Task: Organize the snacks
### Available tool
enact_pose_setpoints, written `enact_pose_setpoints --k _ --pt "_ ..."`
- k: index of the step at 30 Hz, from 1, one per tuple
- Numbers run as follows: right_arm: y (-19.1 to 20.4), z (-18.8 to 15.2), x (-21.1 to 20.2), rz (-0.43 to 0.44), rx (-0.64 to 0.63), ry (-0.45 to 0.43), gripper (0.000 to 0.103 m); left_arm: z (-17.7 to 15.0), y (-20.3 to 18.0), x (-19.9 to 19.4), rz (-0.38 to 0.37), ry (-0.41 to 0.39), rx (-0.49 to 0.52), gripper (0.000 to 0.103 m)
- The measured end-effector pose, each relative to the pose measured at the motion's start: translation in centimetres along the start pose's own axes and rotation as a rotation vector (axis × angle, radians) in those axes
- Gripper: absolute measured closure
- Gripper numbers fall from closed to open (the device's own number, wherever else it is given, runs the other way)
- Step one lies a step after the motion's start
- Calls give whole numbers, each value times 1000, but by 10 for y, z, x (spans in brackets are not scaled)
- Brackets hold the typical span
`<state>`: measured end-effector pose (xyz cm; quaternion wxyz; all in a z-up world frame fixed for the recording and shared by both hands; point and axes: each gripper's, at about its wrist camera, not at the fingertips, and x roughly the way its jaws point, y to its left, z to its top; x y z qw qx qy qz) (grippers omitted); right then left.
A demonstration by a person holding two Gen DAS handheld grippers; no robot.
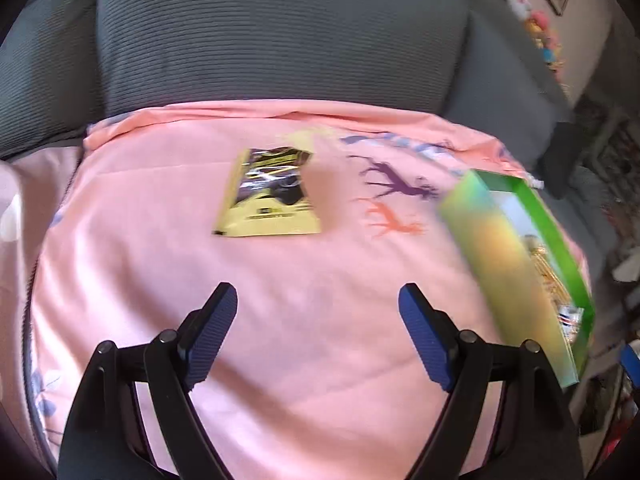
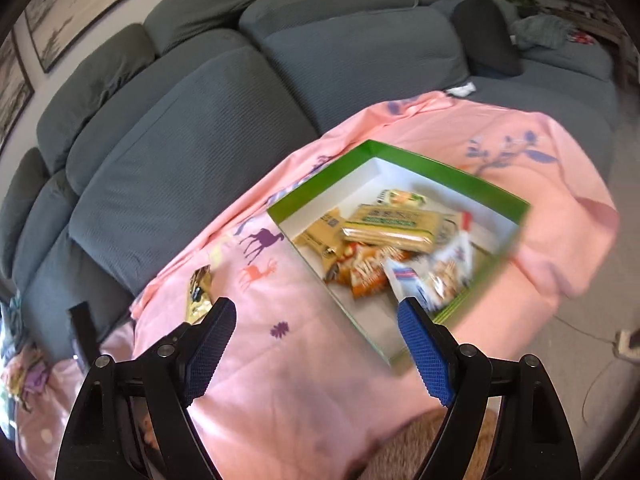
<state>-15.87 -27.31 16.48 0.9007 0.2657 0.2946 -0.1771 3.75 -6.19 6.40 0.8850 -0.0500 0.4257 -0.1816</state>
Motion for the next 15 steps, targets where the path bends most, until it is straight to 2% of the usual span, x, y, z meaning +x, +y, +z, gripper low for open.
enact_pose_setpoints --k 3,5,7,11,15 --pt "-5 -9 -9 8 61 14 20 0 7 2 57 -28 6 20" --pt "-6 -13 -13 7 79 43 20 -1 10 3 46 -14 -16 20" --pt "-3 -14 -20 -10 70 33 20 -1 12 5 16 3 -23 20" --pt "11 -18 -37 -32 14 -7 20 -1 7 -2 55 -26 10 20" --pt "20 -19 -47 -13 -4 -25 20 2 12 -2 46 -20 -15 20"
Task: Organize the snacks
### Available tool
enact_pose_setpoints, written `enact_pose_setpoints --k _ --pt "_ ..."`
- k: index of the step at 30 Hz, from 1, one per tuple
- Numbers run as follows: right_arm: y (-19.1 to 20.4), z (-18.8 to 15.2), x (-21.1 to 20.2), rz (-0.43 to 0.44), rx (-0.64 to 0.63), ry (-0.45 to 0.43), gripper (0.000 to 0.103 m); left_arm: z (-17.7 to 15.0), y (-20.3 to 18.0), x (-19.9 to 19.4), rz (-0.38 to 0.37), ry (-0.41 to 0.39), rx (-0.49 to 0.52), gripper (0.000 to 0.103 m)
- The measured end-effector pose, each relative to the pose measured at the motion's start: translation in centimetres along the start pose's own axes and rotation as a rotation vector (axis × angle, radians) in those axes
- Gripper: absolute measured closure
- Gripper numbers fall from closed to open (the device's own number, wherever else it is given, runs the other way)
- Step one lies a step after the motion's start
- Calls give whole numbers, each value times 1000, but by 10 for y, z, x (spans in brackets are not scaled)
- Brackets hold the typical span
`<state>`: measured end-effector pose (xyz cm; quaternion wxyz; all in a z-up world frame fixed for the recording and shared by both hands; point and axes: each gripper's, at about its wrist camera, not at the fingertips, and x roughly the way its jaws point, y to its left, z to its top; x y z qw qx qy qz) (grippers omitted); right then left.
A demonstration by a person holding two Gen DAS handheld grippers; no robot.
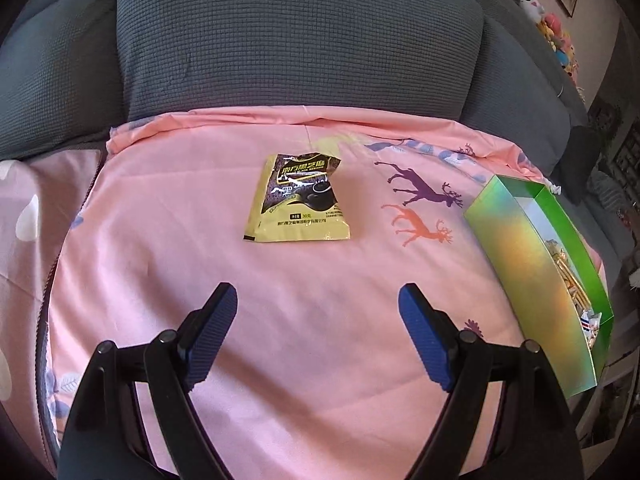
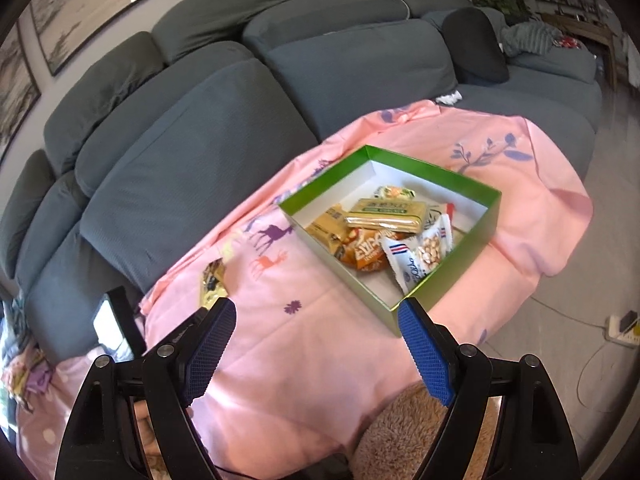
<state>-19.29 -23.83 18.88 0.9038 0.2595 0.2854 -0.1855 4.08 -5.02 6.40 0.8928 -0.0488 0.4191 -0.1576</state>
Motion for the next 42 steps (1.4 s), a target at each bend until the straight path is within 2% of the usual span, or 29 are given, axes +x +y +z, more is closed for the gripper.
enact_pose_setpoints --k 3,14,42 --pt "5 -1 -3 27 -6 5 20 1 3 0 2 4 -8 20" --pt "18 -5 -5 26 -58 8 20 3 9 -2 15 10 -31 20" --pt "24 -5 -3 54 -53 14 20 3 12 -3 3 16 -43 20"
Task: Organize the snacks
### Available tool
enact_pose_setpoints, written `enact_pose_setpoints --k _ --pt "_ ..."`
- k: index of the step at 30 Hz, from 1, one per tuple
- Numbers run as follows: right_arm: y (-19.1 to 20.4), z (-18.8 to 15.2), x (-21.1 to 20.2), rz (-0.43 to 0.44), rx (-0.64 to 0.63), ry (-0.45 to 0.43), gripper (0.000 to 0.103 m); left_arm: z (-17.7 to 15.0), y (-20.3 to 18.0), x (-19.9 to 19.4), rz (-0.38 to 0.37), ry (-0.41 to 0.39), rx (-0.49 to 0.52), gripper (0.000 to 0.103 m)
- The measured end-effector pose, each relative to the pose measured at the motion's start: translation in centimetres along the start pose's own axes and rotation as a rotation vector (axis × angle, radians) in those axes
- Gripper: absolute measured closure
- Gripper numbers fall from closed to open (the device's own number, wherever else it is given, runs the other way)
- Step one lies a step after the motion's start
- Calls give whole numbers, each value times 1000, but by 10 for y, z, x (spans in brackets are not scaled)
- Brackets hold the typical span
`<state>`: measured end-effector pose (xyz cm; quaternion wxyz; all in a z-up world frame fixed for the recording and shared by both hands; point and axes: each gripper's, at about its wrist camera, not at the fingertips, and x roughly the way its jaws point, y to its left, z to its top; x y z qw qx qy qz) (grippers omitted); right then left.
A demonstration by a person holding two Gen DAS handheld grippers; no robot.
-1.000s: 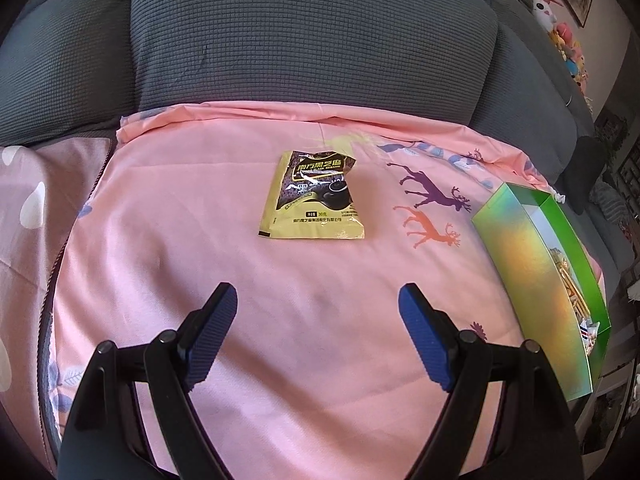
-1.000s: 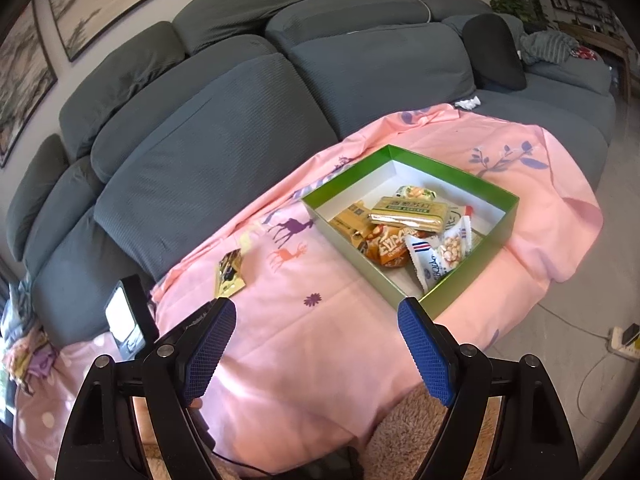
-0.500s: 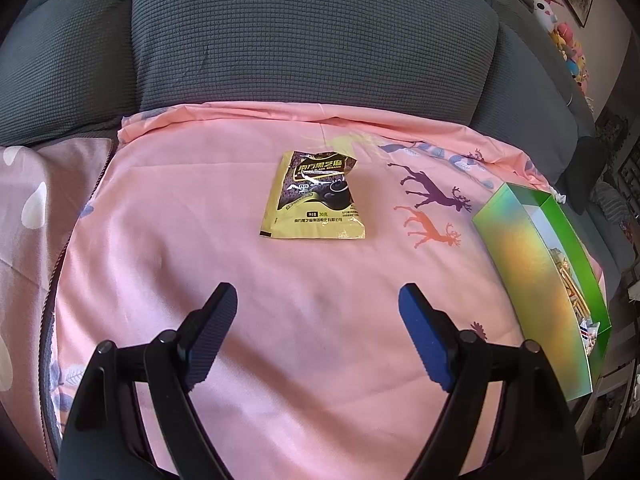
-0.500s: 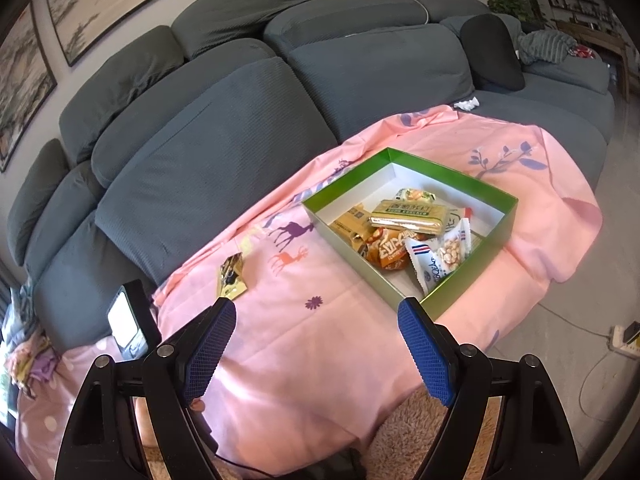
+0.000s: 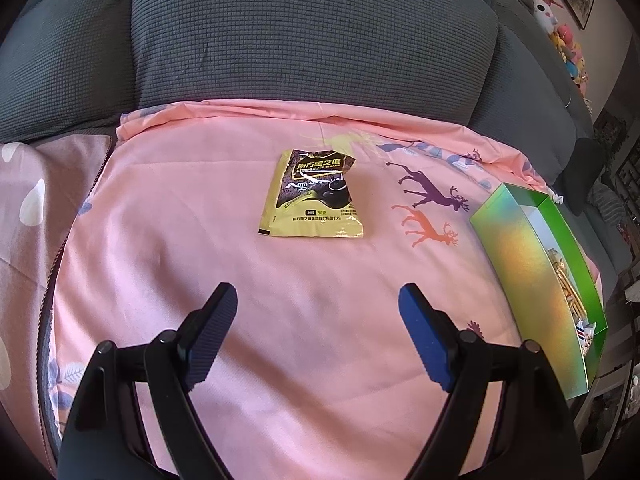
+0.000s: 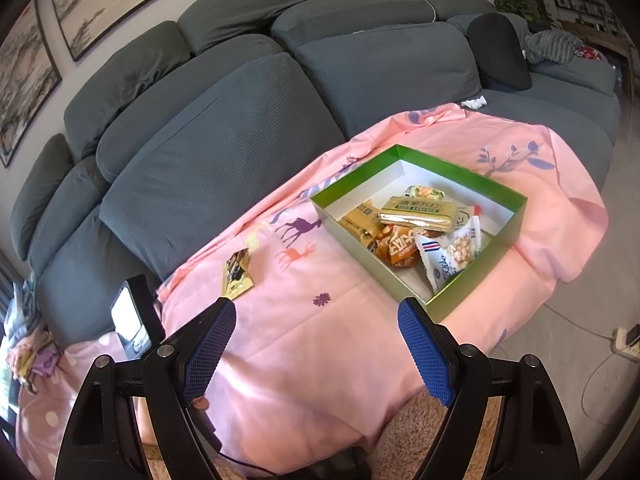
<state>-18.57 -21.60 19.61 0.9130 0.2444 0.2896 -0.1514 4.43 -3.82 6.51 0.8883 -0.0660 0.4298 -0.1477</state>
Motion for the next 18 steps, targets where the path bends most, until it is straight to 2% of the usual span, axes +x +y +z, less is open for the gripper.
enact_pose_setpoints --k 18 --pt "4 1 16 3 -4 19 20 -1 2 -1 -1 3 -1 20"
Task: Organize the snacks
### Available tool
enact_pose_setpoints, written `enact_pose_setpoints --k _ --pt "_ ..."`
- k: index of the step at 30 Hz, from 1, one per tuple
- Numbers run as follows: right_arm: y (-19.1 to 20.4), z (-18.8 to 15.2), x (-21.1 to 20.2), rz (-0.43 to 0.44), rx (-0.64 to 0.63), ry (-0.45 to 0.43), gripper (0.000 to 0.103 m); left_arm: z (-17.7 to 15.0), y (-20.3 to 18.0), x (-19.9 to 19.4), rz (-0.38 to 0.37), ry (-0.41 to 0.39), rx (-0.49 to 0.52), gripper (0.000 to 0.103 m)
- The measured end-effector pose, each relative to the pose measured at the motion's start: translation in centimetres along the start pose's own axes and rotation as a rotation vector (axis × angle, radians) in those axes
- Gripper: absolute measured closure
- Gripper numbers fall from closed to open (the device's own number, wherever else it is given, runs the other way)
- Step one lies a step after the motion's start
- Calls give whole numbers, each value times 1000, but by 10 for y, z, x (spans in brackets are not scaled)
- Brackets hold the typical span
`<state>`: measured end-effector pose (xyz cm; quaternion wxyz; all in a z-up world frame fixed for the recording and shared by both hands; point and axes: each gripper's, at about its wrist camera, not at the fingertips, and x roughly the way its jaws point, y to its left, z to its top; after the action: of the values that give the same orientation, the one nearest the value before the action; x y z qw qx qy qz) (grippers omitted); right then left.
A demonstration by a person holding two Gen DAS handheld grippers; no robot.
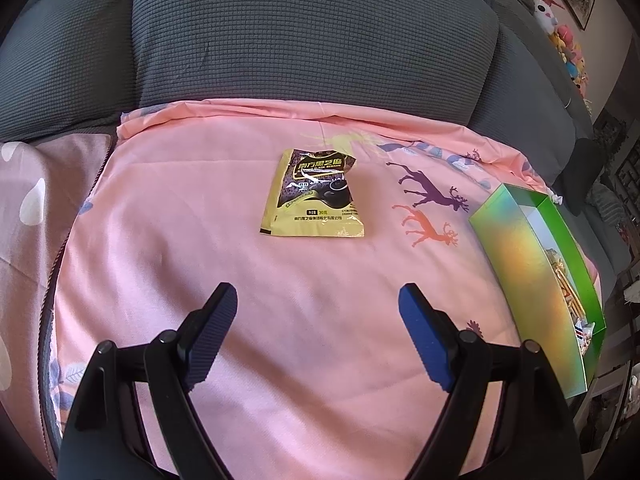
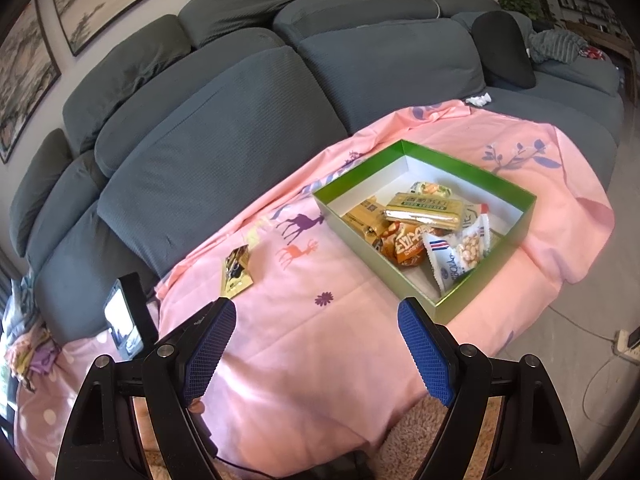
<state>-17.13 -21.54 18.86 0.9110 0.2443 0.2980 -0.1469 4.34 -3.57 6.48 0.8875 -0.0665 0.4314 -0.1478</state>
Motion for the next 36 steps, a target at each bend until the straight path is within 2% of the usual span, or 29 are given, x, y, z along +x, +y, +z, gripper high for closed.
enact_pose_setpoints --k 8,11,14,18,21,29,36 --pt "11 4 40 4 -37 41 20 1 -1 -9 10 -8 12 20" --pt "26 5 58 -1 -97 55 20 2 2 -15 28 -20 9 20" --pt "40 6 74 -47 -143 69 20 -1 9 -20 38 -21 -12 20" --pt "53 10 94 -21 -162 128 20 -7 25 -28 28 -14 -62 20" --pt "65 10 110 -33 -178 133 20 -14 42 -38 29 -5 -104 20" --pt "115 -6 162 33 -272 194 19 -21 92 -55 94 -26 -233 18" --pt "162 -9 224 58 -387 258 19 -19 96 -50 70 -16 -272 18"
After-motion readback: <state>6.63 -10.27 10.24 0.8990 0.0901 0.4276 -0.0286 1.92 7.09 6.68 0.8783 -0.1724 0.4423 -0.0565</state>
